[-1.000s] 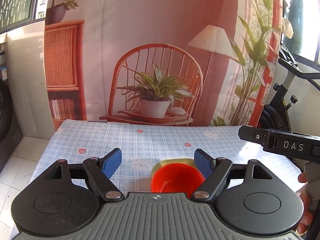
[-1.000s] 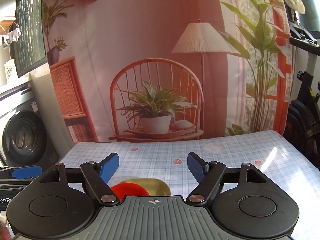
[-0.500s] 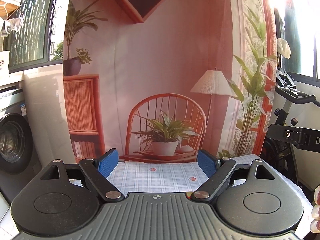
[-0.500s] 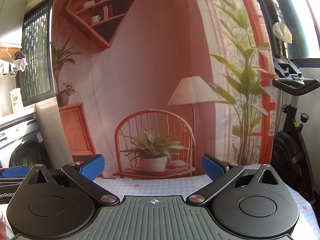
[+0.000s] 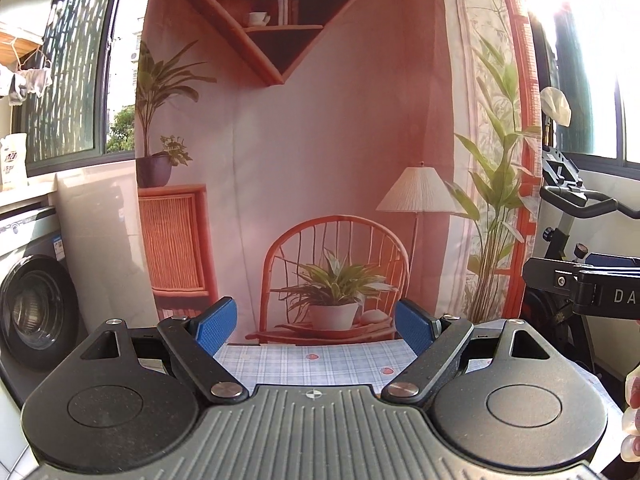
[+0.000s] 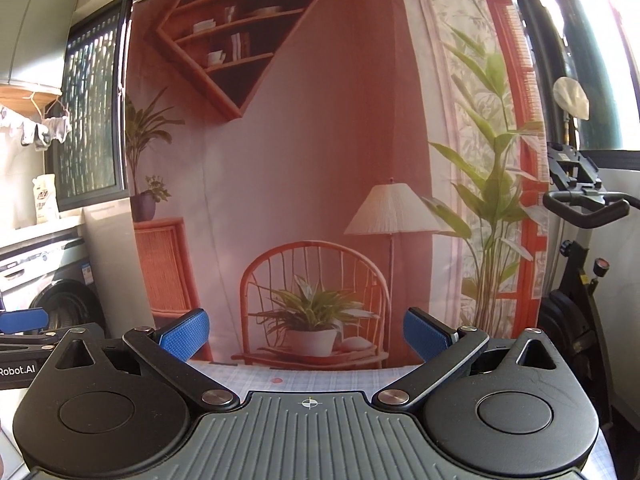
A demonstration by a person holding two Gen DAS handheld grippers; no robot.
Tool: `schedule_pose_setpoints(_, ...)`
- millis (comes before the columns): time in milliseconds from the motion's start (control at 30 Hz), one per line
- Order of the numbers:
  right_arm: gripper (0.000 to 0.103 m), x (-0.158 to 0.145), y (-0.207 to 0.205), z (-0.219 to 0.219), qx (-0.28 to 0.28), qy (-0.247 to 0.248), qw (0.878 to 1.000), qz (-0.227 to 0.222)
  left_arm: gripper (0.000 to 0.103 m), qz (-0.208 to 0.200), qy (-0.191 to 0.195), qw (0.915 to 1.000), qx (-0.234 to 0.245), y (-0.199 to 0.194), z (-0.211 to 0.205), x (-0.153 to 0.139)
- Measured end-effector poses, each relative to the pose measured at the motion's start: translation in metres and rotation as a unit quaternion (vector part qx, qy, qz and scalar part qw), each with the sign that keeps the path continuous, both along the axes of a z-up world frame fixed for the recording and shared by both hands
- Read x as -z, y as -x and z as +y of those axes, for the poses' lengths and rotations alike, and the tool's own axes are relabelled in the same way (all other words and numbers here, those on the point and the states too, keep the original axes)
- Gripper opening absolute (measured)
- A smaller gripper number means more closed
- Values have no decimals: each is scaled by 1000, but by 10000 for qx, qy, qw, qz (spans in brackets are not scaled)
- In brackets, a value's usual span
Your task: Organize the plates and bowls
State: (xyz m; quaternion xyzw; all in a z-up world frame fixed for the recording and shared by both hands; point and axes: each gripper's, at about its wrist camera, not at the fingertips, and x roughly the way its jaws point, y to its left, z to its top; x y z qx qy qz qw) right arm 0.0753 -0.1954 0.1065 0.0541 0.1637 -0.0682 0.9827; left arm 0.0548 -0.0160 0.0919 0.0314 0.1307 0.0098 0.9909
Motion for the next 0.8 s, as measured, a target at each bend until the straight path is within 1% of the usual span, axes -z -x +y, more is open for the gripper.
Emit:
schedule_pose_setpoints(67, 103, 0, 0, 0, 39, 10, 10000, 26, 88, -39, -53, 10000, -26, 5, -2, -2)
schedule_pose_setpoints(167, 103, 0, 1, 0, 65, 7, 10000, 54, 88, -47, -17, 10000, -27, 8, -2, -4)
schedule_pose_setpoints(300, 103, 1, 2, 0, 21, -33, 10000, 70, 88, -24, 43, 10000, -21, 7, 1, -4)
schedule_pose_setpoints(800, 103, 7, 3, -4, 121, -59, 9998, 150, 88, 83, -18, 9999, 97, 5, 4, -1)
